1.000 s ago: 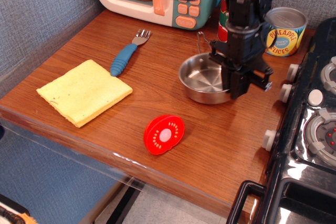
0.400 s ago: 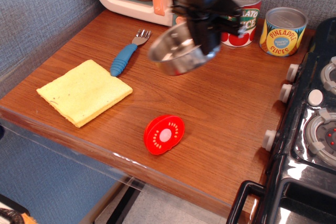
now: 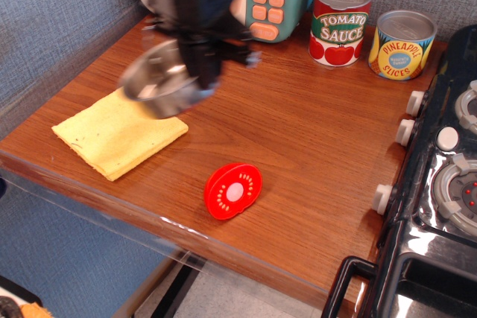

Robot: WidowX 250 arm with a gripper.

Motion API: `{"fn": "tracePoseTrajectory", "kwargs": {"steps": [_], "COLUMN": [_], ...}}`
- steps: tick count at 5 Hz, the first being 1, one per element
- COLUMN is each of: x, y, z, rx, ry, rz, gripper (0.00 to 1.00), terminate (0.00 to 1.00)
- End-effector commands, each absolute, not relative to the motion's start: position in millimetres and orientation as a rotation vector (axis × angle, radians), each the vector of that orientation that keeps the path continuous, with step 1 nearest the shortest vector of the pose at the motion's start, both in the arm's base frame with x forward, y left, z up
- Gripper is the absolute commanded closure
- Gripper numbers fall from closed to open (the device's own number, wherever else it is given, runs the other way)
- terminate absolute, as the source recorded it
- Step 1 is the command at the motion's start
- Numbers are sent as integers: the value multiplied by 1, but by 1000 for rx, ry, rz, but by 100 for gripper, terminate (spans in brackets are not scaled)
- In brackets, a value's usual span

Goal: Place the metal pot on the yellow cloth.

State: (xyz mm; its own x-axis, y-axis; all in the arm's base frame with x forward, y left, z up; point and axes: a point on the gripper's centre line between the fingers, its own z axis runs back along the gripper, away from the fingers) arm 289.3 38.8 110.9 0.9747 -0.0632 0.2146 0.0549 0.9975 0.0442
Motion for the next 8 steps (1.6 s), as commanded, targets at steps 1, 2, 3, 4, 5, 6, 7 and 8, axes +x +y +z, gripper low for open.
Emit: {"fn": "tracePoseTrajectory", "kwargs": {"steps": [1,2,3,4,5,6,7,8], "x": [288,283,276,275,277,280,282,283], "y": [92,93,87,86,91,95,94,89], "z": [111,101,93,79,67,57,55,61], "rx": [61,75,79,106,119,135,155,163], "ry": [-210,-164,-139,-91,-46,-14,6,-18], "rz": [134,138,112,108,138,160,143,114], "gripper": [100,100,100,100,100,100,0,0], "terminate": [0,0,0,0,0,0,0,0]}}
